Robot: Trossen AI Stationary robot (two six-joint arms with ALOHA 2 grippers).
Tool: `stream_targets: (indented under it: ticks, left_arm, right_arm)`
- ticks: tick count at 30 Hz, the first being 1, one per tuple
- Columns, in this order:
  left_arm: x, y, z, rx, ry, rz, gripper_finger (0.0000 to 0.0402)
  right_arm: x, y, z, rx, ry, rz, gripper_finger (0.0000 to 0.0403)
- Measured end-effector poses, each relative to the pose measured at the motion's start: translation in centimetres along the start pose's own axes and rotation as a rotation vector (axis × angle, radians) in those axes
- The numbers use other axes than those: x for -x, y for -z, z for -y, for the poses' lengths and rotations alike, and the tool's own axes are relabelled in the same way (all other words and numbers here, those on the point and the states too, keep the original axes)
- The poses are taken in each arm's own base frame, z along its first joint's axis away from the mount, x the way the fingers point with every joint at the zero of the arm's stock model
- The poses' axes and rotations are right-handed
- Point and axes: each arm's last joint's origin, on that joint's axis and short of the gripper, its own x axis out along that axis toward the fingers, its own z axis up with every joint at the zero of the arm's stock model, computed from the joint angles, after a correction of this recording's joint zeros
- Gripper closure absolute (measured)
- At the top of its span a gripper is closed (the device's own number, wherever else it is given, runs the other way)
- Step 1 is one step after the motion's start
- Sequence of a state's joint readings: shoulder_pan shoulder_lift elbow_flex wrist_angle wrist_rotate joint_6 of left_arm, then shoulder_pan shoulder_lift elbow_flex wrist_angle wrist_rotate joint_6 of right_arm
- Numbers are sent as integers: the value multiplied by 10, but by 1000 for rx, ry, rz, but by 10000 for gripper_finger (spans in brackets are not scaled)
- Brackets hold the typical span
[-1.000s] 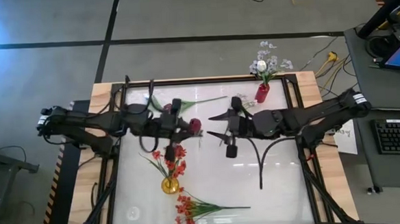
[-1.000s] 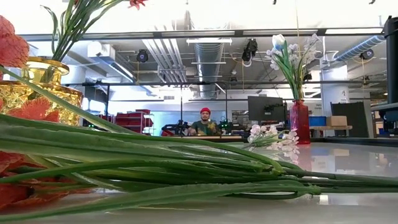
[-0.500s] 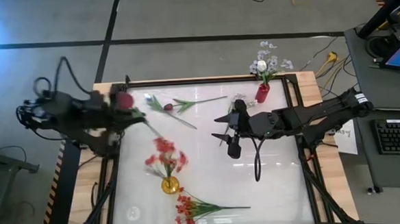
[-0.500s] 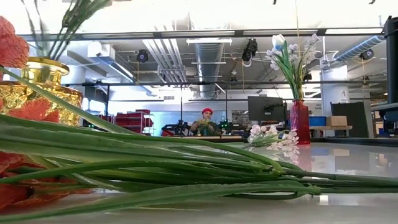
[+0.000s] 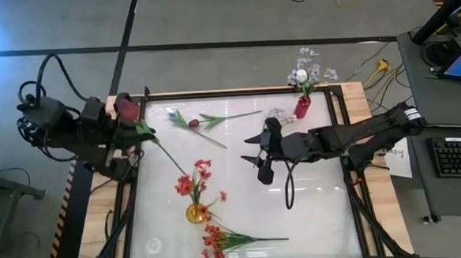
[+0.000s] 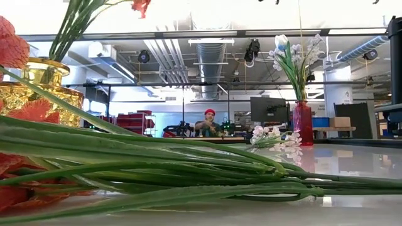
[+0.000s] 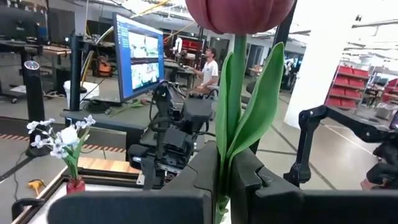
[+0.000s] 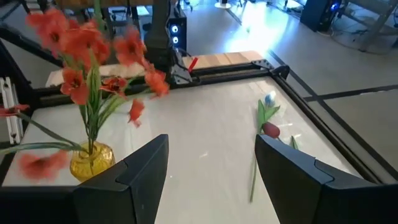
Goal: Sort flowers into vase by color
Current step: Put the bottom red tulip into the yellow vase
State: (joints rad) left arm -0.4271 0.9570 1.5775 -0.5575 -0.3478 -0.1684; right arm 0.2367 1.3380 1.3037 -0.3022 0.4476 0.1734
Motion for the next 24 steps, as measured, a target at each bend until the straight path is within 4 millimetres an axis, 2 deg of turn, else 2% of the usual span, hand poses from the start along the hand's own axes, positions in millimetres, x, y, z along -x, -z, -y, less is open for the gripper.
stream_targets:
  ticks: [4,9,15,19,24]
  left_arm:
    - [3,-3,2,10,80,-3,402]
    - [0,4,11,132,250,-106,401]
    - [-14,12,19,127,211,-138,401]
    - [-38,35,36,99,236,-245,401]
    - [-66,86,62,-39,99,-391,401]
  right_arm:
    - [-2,2,-1,6,2,-12,170]
    - [-2,2,0,18,3,-15,170]
    - [-5,0,6,19,22,-6,170]
    - [-7,2,6,24,26,-19,170]
    - [-11,8,4,27,29,-58,170]
